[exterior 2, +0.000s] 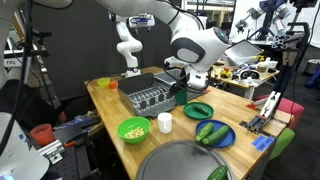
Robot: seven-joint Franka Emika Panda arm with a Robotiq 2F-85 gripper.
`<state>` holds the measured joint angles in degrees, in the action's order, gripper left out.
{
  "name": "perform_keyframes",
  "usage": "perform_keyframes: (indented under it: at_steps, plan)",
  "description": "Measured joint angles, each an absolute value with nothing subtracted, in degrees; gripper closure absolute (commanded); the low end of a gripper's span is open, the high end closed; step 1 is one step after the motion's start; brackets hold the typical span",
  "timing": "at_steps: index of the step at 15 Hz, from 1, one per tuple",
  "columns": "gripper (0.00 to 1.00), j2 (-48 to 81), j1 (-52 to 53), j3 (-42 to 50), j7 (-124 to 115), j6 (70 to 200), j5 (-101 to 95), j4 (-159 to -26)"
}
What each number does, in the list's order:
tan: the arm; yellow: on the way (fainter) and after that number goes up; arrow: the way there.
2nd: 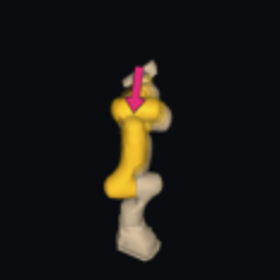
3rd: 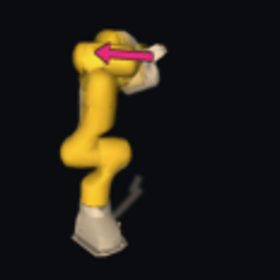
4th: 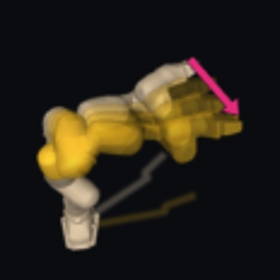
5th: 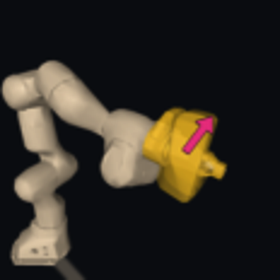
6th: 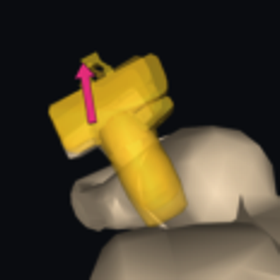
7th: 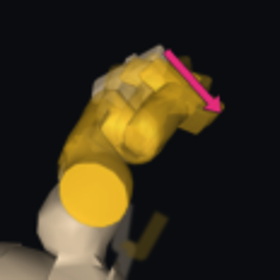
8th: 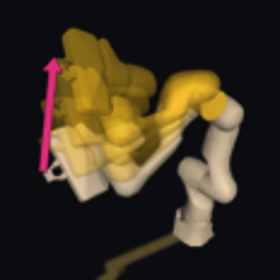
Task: Pour the contents of the green cup into the bowl
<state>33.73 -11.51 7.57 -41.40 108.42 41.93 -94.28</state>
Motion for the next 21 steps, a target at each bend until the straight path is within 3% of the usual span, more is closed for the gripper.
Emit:
perform_keyframes:
  at_steps: [7,8,17,18,21]
  plan:
    - [0.48,43.7,-11.4,6.9,-40.8,102.1,41.8,-84.3]
    - [0.23,45.1,-11.4,6.9,-40.8,101.2,41.6,-82.7]
    - [0.23,48.2,-11.4,6.9,-41.0,99.0,40.6,-78.3]
    - [0.48,48.2,-11.4,6.9,-41.0,99.0,40.6,-78.3]
    - [0.48,48.3,-11.4,6.9,-40.9,99.0,40.7,-78.3]
